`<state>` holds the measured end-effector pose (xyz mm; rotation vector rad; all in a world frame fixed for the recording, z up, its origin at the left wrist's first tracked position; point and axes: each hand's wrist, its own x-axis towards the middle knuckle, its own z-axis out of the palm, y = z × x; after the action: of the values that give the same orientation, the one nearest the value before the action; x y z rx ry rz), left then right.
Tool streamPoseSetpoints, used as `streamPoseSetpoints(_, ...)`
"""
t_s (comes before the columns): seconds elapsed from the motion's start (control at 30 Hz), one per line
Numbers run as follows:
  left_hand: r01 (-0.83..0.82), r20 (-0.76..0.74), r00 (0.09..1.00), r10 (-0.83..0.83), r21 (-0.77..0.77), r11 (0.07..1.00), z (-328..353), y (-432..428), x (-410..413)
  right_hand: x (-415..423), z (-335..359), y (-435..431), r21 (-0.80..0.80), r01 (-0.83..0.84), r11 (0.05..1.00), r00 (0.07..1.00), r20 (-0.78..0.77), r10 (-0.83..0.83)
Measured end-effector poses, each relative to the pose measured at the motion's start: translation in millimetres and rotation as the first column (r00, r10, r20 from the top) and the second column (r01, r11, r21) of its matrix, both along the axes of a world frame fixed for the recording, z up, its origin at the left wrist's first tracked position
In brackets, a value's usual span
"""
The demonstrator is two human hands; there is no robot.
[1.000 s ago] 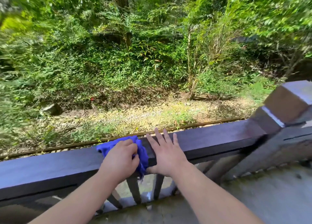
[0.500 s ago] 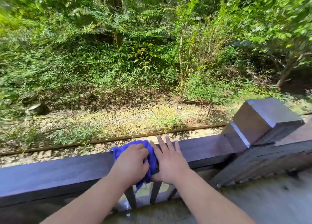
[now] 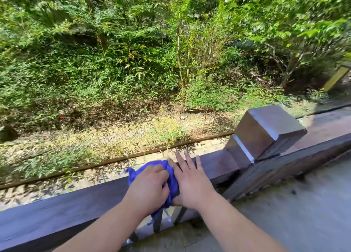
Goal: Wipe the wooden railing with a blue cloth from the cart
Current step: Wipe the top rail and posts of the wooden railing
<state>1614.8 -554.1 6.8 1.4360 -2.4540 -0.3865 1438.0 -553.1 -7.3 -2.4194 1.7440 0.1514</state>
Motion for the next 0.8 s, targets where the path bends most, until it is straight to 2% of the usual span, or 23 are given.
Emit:
streamPoseSetpoints(0.23,0.002,-0.008,1.000,-0.002,-0.005,1.000,0,-14,-81,-80,9,-6,-0.002,0.042,0.999,0.999,0.034,-0.042)
streamPoseSetpoints(0.5,-0.070,-0.044,0.997,0.071,0.035,0.997,5,-25,-175,-138,17,-11,-0.044,0.050,0.998,0.996,0.079,-0.046)
streamPoseSetpoints(0.8,-0.125,-0.020,0.992,0.127,0.095,0.988,25,-23,-186,-146,15,-5,0.037,0.006,0.999,0.972,0.233,-0.015)
